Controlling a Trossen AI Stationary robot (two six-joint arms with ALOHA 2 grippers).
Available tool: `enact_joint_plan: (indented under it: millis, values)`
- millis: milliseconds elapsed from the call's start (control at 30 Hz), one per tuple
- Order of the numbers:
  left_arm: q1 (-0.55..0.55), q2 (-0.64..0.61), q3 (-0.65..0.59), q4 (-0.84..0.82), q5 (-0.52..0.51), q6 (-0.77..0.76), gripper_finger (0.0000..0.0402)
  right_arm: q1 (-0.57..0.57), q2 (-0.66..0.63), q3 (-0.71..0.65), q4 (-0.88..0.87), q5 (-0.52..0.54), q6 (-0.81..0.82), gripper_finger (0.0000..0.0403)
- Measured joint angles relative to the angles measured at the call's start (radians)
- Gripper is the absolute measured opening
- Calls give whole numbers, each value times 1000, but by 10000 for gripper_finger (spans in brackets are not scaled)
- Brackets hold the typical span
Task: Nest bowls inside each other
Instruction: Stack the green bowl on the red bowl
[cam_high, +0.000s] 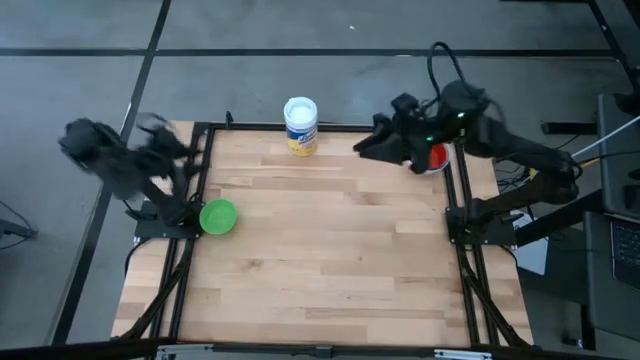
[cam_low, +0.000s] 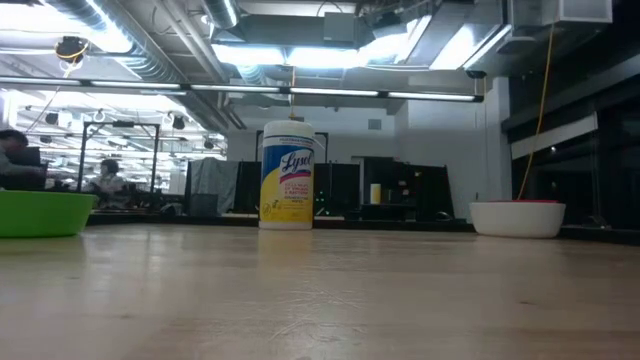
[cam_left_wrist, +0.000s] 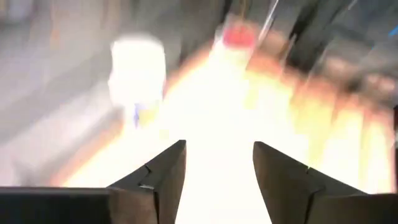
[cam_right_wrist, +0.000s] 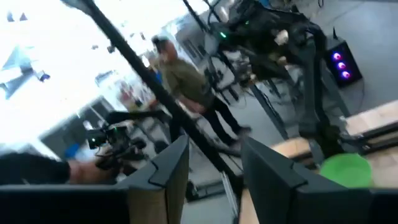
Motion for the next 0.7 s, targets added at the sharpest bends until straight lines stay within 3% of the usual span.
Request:
enact_joint_plan:
  millis: [133, 233, 367, 600, 700]
  values:
    - [189, 75, -128, 79, 443, 16, 162, 43, 1, 123, -223, 7, -106, 161]
    - [244, 151, -179, 6, 609, -12, 150, 63, -5, 159, -293, 8, -145, 170]
    - [248, 216, -254, 32, 681, -72, 144, 88, -18, 162, -329, 3, -170, 181]
    - [293, 215, -431, 72, 800, -160, 152, 135, -31, 162, -349, 0, -182, 199]
    - [304, 212, -520, 164, 820, -176, 160, 149, -33, 162, -345, 0, -181, 205]
